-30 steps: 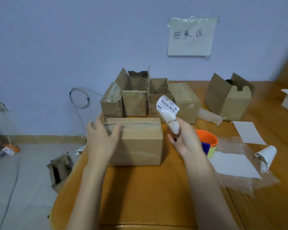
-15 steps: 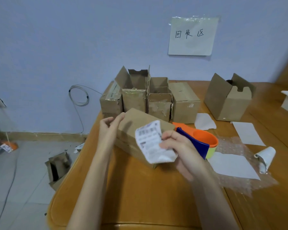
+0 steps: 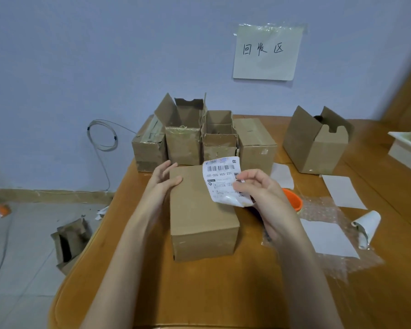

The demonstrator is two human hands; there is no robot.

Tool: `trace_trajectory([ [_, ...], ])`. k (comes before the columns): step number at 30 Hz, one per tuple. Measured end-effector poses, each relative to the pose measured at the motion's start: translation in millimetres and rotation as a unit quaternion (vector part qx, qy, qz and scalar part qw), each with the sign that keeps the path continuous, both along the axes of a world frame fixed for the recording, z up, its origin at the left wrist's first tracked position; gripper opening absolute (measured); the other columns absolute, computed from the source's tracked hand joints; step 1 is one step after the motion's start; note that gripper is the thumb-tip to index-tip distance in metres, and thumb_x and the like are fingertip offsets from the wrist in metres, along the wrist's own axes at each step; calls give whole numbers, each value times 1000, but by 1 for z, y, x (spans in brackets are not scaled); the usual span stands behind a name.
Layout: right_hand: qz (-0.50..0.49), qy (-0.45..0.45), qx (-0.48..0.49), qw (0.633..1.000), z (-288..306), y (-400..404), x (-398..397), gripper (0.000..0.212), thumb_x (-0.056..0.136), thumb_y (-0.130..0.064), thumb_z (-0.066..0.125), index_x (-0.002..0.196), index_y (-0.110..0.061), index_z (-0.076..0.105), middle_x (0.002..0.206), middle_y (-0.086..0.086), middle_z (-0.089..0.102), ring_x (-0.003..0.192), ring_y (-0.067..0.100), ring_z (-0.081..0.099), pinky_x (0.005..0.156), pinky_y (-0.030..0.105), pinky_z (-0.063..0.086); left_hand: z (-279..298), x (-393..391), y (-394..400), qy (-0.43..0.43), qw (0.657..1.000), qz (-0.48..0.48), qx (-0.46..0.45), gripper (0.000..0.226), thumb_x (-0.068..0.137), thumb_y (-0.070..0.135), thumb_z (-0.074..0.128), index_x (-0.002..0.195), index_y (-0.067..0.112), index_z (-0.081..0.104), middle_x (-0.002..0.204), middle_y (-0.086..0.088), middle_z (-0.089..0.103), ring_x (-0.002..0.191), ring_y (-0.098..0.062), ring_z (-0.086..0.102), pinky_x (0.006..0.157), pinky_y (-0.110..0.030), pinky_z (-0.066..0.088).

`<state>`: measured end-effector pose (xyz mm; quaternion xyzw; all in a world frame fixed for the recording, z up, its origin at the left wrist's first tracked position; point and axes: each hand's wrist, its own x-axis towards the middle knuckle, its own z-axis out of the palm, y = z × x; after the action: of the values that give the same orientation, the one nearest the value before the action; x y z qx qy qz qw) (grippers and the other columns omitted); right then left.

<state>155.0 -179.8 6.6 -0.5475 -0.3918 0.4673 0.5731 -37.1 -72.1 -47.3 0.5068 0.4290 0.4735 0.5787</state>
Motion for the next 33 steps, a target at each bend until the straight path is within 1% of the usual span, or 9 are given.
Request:
trace_trajectory([
  [4,-26,10,-16,999,-13,1,-9,11,87,-6,65,96,-12,64,101,10,70,94,19,68,77,27,52,-15,-6,-3,79,995,51,-31,75,81,56,67,144,28,37,141,4,46,126,-17,48,110,-40,37],
  [10,-22,-16,-19,999,-15,2,-16,20,85,-8,69,104,-11,64,97,0,68,85,9,67,64,14,49,-20,-12,-7,82,993,42,-66,88,65,73,62,139,28,43,135,5,53,125,-16,48,112,-40,33],
  [12,-23,-31,-9,999,-14,3,-18,23,84,-7,70,105,-11,64,94,-2,66,81,4,66,59,10,48,-18,-10,-11,72,994,62,-55,83,69,68,66,138,26,45,134,5,53,124,-15,49,110,-37,35],
  [16,-11,-60,20,998,-9,9,-21,27,81,-4,73,104,-13,63,97,-2,68,89,9,67,69,17,53,-1,-3,-22,40,972,218,83,33,86,30,70,116,23,60,119,7,61,112,-8,55,93,-24,42],
  [20,-5,-85,28,996,-8,16,-26,31,77,-3,75,103,-16,64,101,-1,68,90,10,66,71,20,54,20,0,-29,17,964,203,172,6,86,16,69,91,17,66,97,9,68,92,-4,62,86,-21,46],
  [23,-4,-93,26,995,-10,20,-31,35,73,-1,77,102,-16,64,103,2,68,90,12,66,69,20,53,29,3,-30,60,973,159,157,5,83,22,73,82,18,70,105,21,68,106,5,58,92,-23,42],
  [25,-3,-101,23,995,-11,22,-33,37,72,1,78,103,-15,64,102,3,68,91,14,67,69,22,54,31,3,-32,95,975,135,147,8,82,24,73,80,16,72,94,32,67,116,6,54,99,-27,39],
  [29,-5,-128,15,992,-12,25,-36,38,70,-1,80,101,-16,65,100,2,69,92,16,67,79,32,58,32,1,-36,136,973,107,150,4,83,19,71,83,23,74,93,17,73,104,0,62,94,-25,45],
  [33,-9,-153,5,988,-13,25,-37,40,69,-2,80,103,-18,65,100,0,70,90,13,68,81,32,58,29,0,-35,174,969,79,154,27,79,13,74,103,26,72,109,14,69,111,-2,59,96,-30,48],
])
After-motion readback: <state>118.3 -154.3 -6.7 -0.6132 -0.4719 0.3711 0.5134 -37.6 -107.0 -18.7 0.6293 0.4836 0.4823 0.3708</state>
